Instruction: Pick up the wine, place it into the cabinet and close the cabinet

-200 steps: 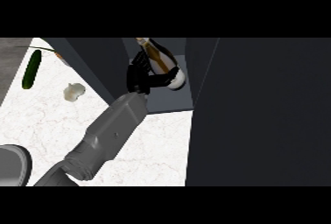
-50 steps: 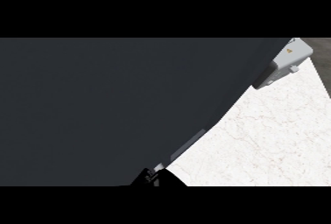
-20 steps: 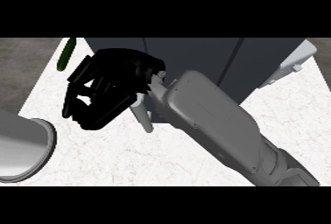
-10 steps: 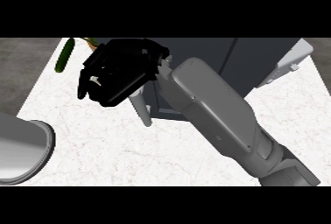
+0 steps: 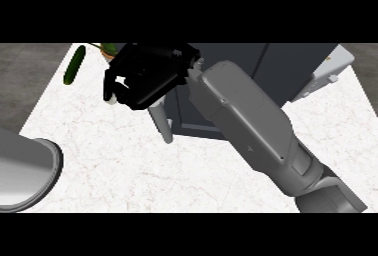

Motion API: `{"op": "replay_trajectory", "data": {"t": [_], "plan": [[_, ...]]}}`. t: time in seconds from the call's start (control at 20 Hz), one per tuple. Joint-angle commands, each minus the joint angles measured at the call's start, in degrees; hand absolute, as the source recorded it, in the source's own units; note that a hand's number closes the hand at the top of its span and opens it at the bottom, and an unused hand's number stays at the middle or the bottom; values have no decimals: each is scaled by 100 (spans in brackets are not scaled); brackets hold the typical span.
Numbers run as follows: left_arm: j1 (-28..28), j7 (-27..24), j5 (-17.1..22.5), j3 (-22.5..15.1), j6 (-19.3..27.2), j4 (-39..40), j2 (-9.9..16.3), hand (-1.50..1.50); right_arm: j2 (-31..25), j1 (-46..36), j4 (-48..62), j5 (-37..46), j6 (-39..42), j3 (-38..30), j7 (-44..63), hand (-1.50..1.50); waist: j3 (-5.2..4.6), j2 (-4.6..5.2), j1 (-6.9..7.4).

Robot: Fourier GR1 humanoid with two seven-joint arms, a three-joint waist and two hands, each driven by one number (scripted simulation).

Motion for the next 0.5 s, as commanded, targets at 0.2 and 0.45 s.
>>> {"op": "replay_trajectory", "data": {"t": [0.2,0.45], "plan": [[-107,-151,1,517,265,449,-5,-150,-916,-153,471,578,-812,-697,-876,150,27,162,-64],[-106,-38,-64,496,300,233,44,-150,-908,52,559,775,-745,-616,-1144,150,36,176,-28]]}}
